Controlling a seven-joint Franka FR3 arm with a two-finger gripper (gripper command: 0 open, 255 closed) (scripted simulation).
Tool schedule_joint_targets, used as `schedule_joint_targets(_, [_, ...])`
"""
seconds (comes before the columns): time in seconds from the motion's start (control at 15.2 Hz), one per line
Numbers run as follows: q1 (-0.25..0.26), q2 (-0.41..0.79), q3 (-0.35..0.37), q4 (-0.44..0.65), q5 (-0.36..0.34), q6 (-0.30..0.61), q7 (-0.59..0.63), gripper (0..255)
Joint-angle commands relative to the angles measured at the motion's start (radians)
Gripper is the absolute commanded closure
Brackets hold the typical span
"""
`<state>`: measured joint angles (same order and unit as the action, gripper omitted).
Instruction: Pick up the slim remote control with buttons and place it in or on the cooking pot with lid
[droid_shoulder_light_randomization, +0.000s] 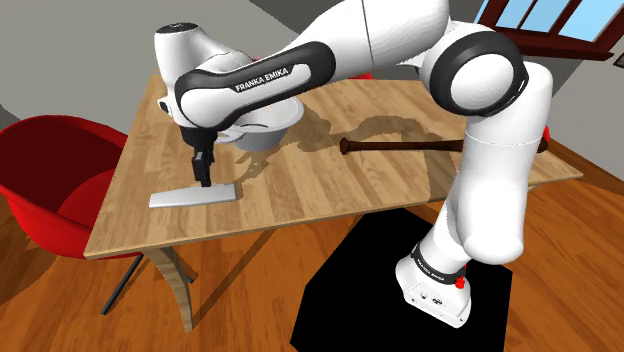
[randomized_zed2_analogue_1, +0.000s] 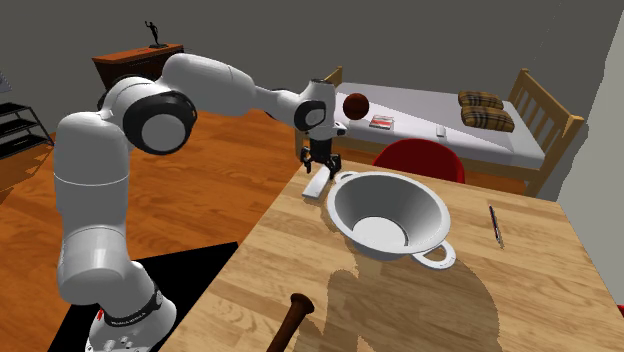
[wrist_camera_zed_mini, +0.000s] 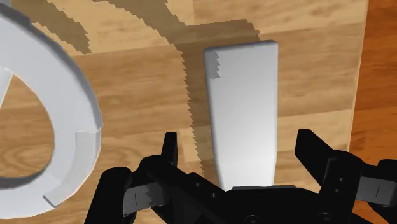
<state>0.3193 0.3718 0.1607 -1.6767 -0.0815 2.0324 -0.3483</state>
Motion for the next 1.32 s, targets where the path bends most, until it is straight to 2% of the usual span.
schedule_joint_targets(0.0, [0.018,0.06,0.012,0.06,-0.013,0.007,-0.021,0])
schedule_joint_targets(0.2, [0.042,0.121,0.024,0.127,-0.027,-0.002,-0.038,0])
schedule_joint_targets(0.66, [0.043,0.161,0.019,0.084,-0.037,0.08,-0.032,0])
schedule_joint_targets(1.19, [0.043,0.161,0.019,0.084,-0.037,0.08,-0.032,0])
schedule_joint_targets(1.25, [0.043,0.161,0.019,0.084,-0.037,0.08,-0.032,255])
